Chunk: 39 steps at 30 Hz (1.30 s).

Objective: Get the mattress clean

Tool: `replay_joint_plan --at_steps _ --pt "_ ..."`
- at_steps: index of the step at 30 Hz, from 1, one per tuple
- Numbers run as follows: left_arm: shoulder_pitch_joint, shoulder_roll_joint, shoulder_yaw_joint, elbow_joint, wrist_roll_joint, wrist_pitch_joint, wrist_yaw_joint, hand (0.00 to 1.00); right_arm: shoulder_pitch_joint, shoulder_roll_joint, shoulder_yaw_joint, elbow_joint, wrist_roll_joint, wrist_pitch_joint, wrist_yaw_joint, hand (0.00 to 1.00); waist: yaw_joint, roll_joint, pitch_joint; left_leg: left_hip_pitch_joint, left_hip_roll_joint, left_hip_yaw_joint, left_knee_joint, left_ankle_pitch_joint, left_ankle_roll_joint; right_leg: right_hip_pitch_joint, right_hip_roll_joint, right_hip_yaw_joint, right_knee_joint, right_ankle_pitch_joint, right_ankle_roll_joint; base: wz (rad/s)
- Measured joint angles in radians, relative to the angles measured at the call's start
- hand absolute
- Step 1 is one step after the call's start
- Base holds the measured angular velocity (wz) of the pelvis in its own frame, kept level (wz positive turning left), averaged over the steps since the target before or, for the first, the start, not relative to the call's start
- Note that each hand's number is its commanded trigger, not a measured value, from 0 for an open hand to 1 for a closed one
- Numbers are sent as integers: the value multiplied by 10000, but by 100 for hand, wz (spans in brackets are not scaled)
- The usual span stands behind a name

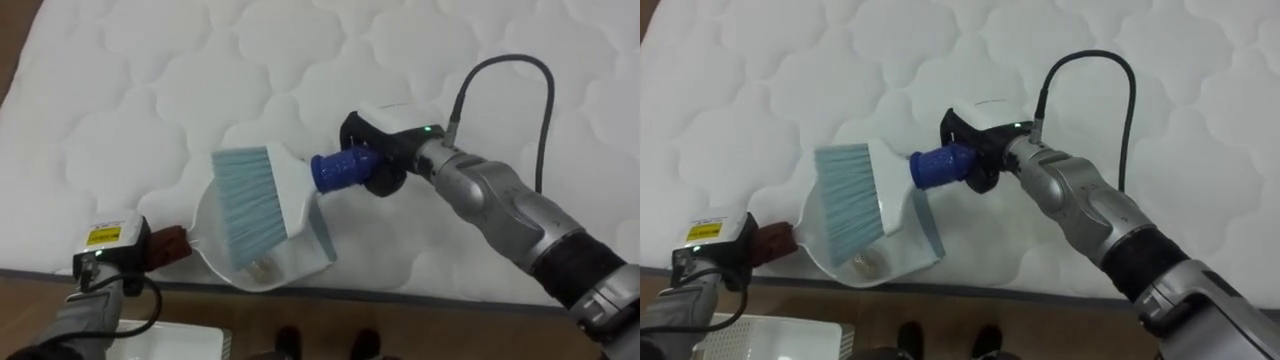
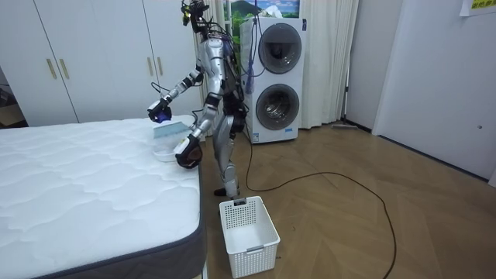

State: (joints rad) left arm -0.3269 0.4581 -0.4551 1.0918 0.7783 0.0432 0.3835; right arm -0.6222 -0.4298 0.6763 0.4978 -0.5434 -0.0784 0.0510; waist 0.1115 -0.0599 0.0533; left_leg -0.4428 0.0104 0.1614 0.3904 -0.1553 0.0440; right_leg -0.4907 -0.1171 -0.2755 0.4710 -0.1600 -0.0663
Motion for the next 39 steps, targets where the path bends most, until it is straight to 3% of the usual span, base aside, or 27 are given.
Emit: replay_joint_plan --at_steps 9,10,14,17,18,19,24,27,32,34,39 --pt "159 -113 201 -53 -20 -67 265 100 392 2 -1112 219 831 -194 -1142 100 -121 -4 -1 -8 -14 -76 45 -1 3 78 -28 -63 -39 -25 16 3" --pt "160 -113 212 -37 -12 -78 273 100 623 11 -1390 270 912 -199 -1318 84 -137 -3 -1 25 -13 -114 46 -1 3 158 -32 -134 -65 -24 19 11" --pt "169 -113 379 -37 -4 -111 274 100 1143 17 -2076 572 1104 -204 -1643 78 -247 -6 -3 30 -13 -121 67 -11 17 176 -43 -147 -63 -29 29 3" --pt "167 -98 576 -142 -8 -249 302 100 1271 -26 -2536 922 1266 -207 -1873 58 -380 -6 -3 -23 -13 -128 88 -16 23 131 -46 -146 -33 -40 29 0" --pt "168 -98 593 -145 -11 -275 409 100 1309 -26 -2734 922 1266 -212 -2025 37 -497 -5 -3 -36 -13 -140 104 -17 23 132 -46 -152 -23 -50 30 3" --pt "167 -99 620 -156 -11 -285 438 100 1313 -24 -2815 921 1268 -217 -2133 0 -555 -5 -3 -51 -8 -150 135 -22 24 132 -40 -155 -22 -52 31 0" --pt "172 -132 995 -492 -10 -415 745 100 1708 -26 -3588 765 1866 -345 -3025 0 -849 0 -6 104 7 -138 222 -40 41 335 -26 -143 -58 -49 37 -1" --pt "188 -145 998 -512 -8 -423 893 100 2198 -33 -3944 766 2312 -346 -3245 0 -841 28 -21 492 -7 -108 90 -55 42 674 -27 -114 -103 -84 74 -1" --pt "460 -218 1017 -720 -6 -432 898 100 2419 -37 -4040 804 3113 -360 -3697 0 -842 323 -202 1065 -4 -104 -184 -55 41 1221 41 -121 -433 -39 112 -1" --pt "985 -226 1279 -1429 11 -484 898 100 2679 -39 -4364 791 3401 -437 -3925 0 -819 483 -319 1469 -15 -114 -426 -50 37 1615 85 -102 -629 -25 155 0" --pt "1431 -219 1806 -1834 -21 -536 915 100 2848 -55 -4780 670 4164 -443 -4198 0 -839 445 -390 2084 -46 -113 -832 -9 -22 2129 137 -73 -833 -69 191 -1"
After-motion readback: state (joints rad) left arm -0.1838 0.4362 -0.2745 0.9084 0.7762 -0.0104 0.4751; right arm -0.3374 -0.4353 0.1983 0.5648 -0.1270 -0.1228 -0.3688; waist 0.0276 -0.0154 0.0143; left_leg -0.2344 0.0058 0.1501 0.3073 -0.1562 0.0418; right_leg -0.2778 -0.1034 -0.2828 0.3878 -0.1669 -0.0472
